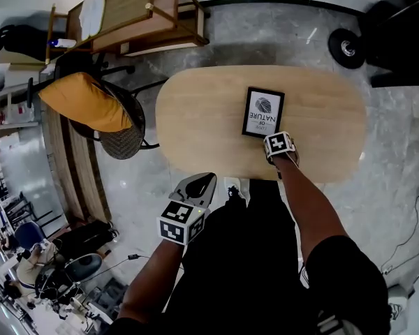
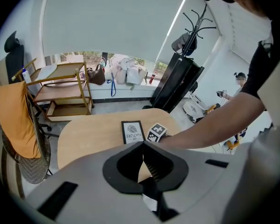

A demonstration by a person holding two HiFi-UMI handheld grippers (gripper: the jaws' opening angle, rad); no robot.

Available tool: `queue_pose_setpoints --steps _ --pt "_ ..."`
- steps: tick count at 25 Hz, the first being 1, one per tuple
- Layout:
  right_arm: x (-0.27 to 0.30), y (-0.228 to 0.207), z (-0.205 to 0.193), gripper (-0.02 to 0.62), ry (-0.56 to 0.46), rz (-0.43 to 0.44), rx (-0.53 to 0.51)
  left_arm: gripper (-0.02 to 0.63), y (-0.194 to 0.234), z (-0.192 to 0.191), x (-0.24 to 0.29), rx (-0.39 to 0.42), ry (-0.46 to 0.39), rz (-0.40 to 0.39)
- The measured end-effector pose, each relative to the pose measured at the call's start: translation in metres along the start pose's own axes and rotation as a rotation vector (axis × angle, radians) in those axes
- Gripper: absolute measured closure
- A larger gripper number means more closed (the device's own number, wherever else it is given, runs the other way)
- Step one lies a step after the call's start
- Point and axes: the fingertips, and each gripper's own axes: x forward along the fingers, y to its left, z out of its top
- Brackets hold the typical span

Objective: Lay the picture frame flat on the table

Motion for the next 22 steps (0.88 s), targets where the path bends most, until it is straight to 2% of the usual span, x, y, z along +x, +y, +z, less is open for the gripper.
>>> queue_pose_setpoints --steps 4,8,10,12,19,22 --pt "-0.038 0.003 0.008 0.273 -0.173 0.032 0.099 0.601 0.002 -0.001 -0.013 0.037 -0.035 -0.033" --pt "-0.117 0.031 0.025 0.293 -0.462 0.166 0.2 0.601 -0.002 0.0 -0.039 0.078 -0.087 -0.068" --pt "-0.167 0.052 0.023 0.454 -0.582 0.209 0.229 0.601 -0.005 -0.001 -0.059 0.096 -0.13 -0.087" --pt "-0.213 0.079 0.016 0.575 -0.68 0.239 0.237 0.601 -0.005 -0.003 -0.083 0.119 -0.172 -0.104" --pt "-0.366 0.215 -0.032 0.594 -0.997 0.393 0.151 0.601 -0.02 -0.015 -0.159 0.168 -0.311 -0.199" --pt "-0.405 0.258 -0.065 0.594 -1.047 0.413 0.096 0.601 -0.035 -0.023 -0.182 0.204 -0.363 -0.24"
